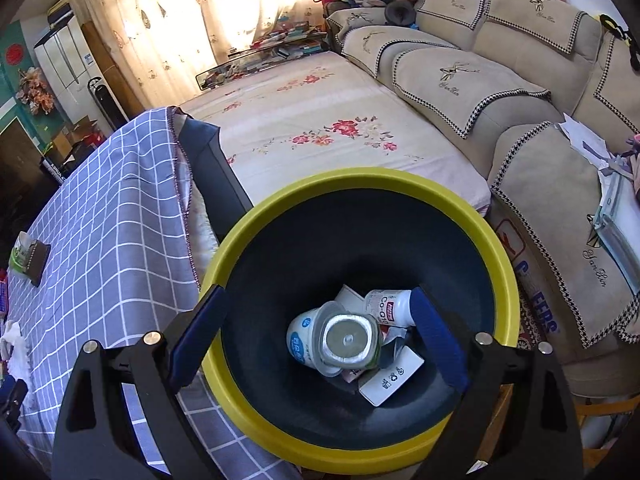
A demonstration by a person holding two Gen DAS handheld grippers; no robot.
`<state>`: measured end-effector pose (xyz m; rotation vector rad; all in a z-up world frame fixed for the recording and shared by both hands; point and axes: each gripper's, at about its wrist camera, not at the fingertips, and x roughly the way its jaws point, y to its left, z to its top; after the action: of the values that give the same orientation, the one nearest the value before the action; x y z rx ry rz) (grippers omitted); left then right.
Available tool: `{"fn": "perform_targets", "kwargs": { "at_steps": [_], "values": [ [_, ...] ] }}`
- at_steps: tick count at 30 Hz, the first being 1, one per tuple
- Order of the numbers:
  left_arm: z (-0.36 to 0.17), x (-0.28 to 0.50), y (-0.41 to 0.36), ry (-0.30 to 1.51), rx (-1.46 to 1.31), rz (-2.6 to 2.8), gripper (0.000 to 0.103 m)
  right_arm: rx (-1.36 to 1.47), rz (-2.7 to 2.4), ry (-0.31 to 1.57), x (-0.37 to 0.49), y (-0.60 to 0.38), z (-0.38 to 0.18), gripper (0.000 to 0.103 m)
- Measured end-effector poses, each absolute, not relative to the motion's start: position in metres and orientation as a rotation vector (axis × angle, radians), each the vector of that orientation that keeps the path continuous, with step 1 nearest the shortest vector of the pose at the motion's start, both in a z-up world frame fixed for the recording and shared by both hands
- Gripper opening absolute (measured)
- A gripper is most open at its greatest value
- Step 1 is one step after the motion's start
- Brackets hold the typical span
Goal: Collect trash
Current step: 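Grasp the white foam fruit net with the left tool, then carry the foam net over the yellow bin and open the left tool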
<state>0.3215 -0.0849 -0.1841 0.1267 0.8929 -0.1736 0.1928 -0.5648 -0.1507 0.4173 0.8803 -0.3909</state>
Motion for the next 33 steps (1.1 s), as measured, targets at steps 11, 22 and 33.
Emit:
{"fn": "perform_targets", "kwargs": {
  "at_steps": [11, 22, 33],
  "values": [
    [-0.19, 0.321, -0.094, 0.889, 0.205, -0.187, 0.098, 0.413, -0.362, 0.888, 0.196, -0.559, -0.15, 0.088],
    [-0.183, 0.312, -0.1, 0.859, 0.233, -0.208, 0.034, 0.419, -0.343, 0.87, 0.19, -0.559, -0.144, 0.088],
    [-0.154, 0.282, -0.098, 0.823, 0.191, -0.292, 0.019, 0.428, -0.319, 0.838, 0.175, -0.56, -0.131, 0.088]
  ]
}}
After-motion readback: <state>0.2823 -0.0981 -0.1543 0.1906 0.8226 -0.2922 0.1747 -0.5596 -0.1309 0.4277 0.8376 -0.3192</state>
